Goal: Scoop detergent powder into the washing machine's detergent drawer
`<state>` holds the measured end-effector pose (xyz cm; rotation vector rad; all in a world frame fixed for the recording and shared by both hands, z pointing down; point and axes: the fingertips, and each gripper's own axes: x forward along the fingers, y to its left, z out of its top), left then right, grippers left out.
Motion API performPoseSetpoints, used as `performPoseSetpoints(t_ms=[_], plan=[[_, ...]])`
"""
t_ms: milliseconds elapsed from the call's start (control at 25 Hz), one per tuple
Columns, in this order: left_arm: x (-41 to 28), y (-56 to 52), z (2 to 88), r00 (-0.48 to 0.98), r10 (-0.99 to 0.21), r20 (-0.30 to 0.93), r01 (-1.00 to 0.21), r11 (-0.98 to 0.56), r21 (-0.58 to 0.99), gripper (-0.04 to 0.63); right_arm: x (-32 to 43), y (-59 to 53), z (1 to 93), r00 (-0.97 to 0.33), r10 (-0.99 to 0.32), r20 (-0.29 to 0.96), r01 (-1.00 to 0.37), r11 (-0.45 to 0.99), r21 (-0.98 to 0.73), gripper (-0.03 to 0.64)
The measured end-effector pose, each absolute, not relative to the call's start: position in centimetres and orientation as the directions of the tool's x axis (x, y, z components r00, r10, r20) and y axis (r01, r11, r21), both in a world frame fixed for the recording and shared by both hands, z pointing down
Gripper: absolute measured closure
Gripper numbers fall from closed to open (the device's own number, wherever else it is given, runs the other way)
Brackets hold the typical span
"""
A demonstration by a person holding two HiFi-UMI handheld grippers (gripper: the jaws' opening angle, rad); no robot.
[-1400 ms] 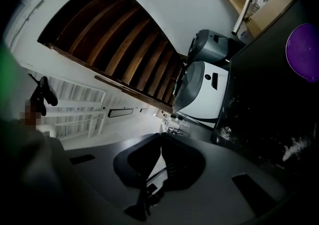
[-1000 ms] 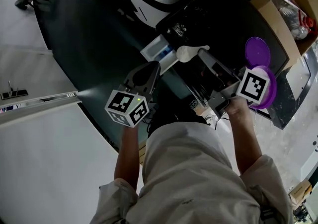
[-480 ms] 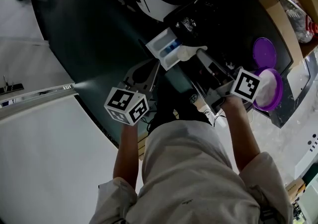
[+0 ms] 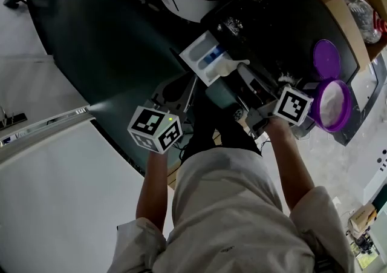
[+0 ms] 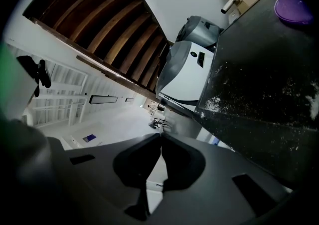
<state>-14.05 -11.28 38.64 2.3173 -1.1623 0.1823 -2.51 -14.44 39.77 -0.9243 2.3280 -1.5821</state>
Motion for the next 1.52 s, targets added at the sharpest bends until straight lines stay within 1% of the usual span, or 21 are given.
performPoseSetpoints(t_ms=[640, 1080, 1520], plan=[[-14.8, -11.3, 41.4, 0.695, -0.612, 0.377, -0.717, -0.55, 0.428, 0.574, -4.2, -13.8, 46.5, -0.718, -0.62, 0.315, -0.541, 0.214, -0.814, 0.604], [-15.7, -10.9, 42.0, 0.708, -0.597, 0.377, -0.704, -0.553, 0.445, 0.574, -5.1, -13.4, 49.7, -0.676, -0.624, 0.392, -0.637, 0.228, -0.736, 0.604], [-15.4, -10.1, 43.2, 0.725, -0.577, 0.376, -0.686, -0.555, 0.471, 0.574, -5.4, -13.3, 51.7, -0.647, -0.622, 0.44, -0.704, 0.267, -0.658, 0.606]])
